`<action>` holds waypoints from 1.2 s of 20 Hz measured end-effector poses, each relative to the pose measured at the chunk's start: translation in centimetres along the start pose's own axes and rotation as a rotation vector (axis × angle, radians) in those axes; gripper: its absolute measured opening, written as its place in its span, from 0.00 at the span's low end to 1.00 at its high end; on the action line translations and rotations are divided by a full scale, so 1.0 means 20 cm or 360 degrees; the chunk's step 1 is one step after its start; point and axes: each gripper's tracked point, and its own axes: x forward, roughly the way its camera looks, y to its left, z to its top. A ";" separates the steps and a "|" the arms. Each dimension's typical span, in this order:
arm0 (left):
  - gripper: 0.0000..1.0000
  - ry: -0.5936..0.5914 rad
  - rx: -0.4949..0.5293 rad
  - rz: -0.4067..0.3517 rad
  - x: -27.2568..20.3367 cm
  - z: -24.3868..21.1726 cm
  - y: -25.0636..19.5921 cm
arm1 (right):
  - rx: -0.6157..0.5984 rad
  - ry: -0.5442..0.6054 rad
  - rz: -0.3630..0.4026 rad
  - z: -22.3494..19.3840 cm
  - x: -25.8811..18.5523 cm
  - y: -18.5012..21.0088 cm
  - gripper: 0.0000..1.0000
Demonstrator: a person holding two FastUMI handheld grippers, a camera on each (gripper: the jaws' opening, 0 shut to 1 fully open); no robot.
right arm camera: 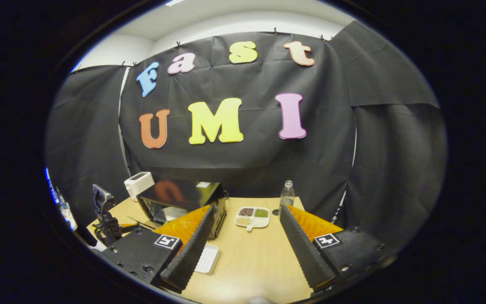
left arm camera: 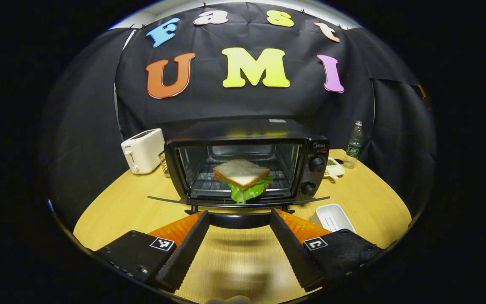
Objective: Open the electric oven with the left hand, put the food in, and close the electric oven.
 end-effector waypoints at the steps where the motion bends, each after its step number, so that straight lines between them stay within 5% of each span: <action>1: 0.96 -0.0006 0.0000 -0.0002 0.02 0.03 0.00 | 0.0003 0.0000 -0.0006 0.00 0.00 0.00 0.95; 15: 0.96 -0.0097 0.0014 0.0014 0.27 0.34 0.02 | 0.0023 0.0003 -0.0044 0.00 0.00 -0.03 0.95; 24: 0.95 -0.0223 -0.0034 0.0042 0.00 0.50 0.06 | -0.0016 -0.0039 -0.0015 0.08 0.00 0.08 0.95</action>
